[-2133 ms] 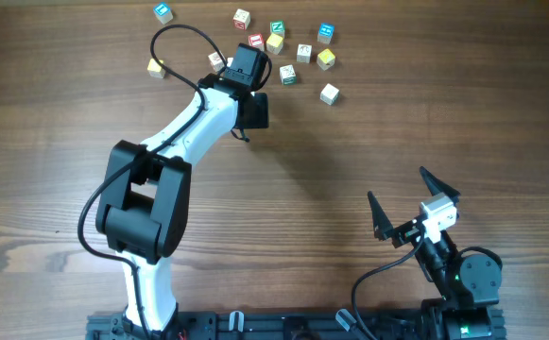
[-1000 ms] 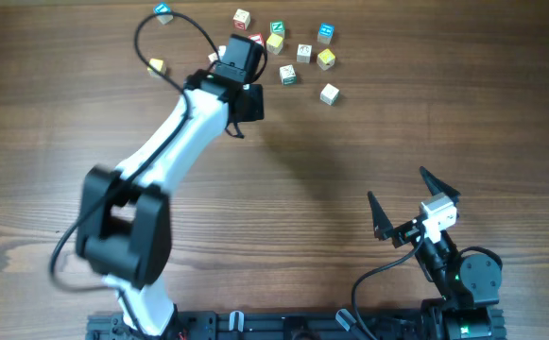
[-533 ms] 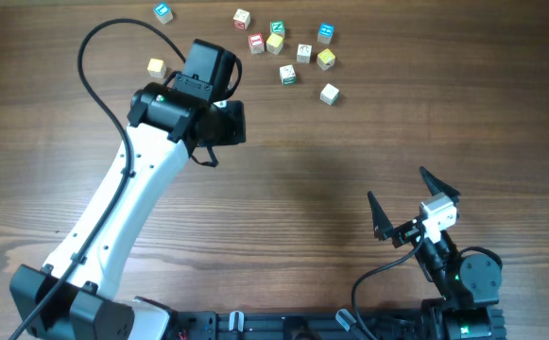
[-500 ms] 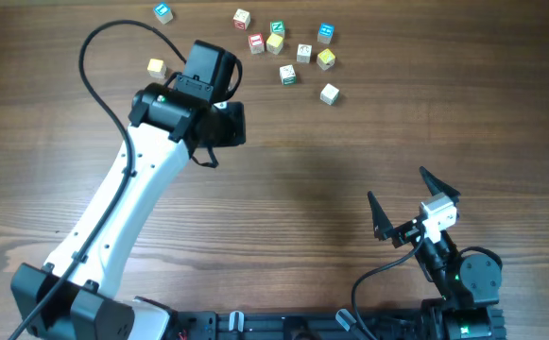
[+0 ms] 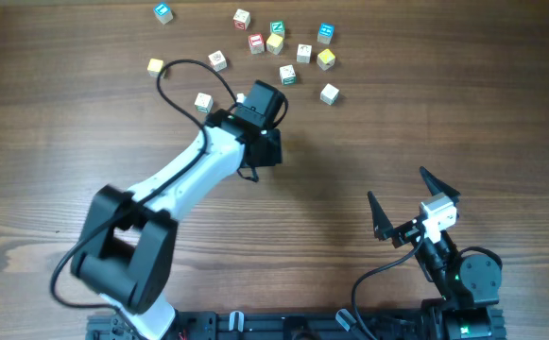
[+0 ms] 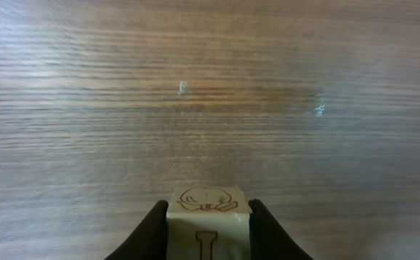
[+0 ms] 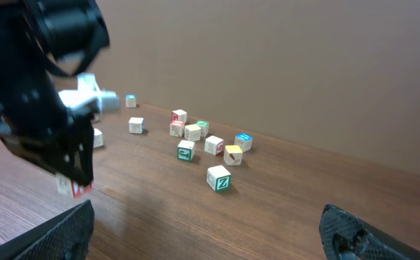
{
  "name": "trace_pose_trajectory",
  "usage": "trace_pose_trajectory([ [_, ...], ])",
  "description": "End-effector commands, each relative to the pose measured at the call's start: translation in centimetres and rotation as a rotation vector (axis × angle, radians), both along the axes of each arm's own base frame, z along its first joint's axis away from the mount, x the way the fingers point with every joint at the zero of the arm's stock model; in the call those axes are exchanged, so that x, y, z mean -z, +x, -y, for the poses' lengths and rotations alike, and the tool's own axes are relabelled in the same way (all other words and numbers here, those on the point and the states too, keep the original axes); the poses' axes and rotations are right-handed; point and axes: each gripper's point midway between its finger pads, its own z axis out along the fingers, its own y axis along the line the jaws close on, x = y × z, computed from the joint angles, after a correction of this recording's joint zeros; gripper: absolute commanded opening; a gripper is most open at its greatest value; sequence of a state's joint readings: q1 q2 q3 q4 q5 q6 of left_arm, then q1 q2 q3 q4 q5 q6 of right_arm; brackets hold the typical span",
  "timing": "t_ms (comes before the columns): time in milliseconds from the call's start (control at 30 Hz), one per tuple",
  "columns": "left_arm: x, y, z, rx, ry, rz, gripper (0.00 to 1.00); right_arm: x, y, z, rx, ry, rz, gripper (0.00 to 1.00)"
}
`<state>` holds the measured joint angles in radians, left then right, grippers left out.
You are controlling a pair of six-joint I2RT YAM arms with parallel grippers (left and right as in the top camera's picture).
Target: Form a circle
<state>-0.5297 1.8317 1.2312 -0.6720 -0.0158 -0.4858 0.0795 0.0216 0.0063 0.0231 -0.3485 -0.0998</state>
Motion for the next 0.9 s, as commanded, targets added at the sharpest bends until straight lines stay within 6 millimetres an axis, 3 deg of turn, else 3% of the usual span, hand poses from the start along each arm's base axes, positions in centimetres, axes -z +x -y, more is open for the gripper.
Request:
trace_pose_trajectory([
  [0,2.8,-1.4,0.3,-0.001,0.032,-0.080,0.20,-0.2,-0.1,-0.2,-0.011,-0.004,0.011,1.00],
  [167,3.3,-2.2,-0.5,0.006,0.084,-0.107,0.22,-0.2,-0.1,-0.2,-0.011,-0.004,0.011,1.00],
  [333,2.9,-0.1,-3.4,-0.015,0.242,0.000,0.23,-0.2,-0.1,-0.2,-0.011,-0.004,0.011,1.00],
  [467,2.9,0.3,-3.5,-0.046,0.216,0.003,0.24,-0.2,-0.1,-0.2,-0.011,-0.004,0.011,0.99],
  [633,3.1,-0.2,-3.8,-0.042,0.226,-0.018,0.43,-0.2,-0.1,-0.2,-0.011,-0.004,0.011,0.99],
  [733,3.1,-0.2,-3.8,-0.042,0.227,-0.020,0.49,-0.2,-0.1,-0.2,-0.011,-0.004,0.011,1.00],
  [800,3.1,-0.2,-3.8,-0.042,0.228,-0.021,0.50,-0.2,-0.1,-0.2,-0.011,-0.004,0.011,1.00],
  [867,3.2,-0.6,-4.0,-0.041,0.237,-0.036,0.40,-0.2,-0.1,-0.2,-0.011,-0.004,0.011,1.00],
])
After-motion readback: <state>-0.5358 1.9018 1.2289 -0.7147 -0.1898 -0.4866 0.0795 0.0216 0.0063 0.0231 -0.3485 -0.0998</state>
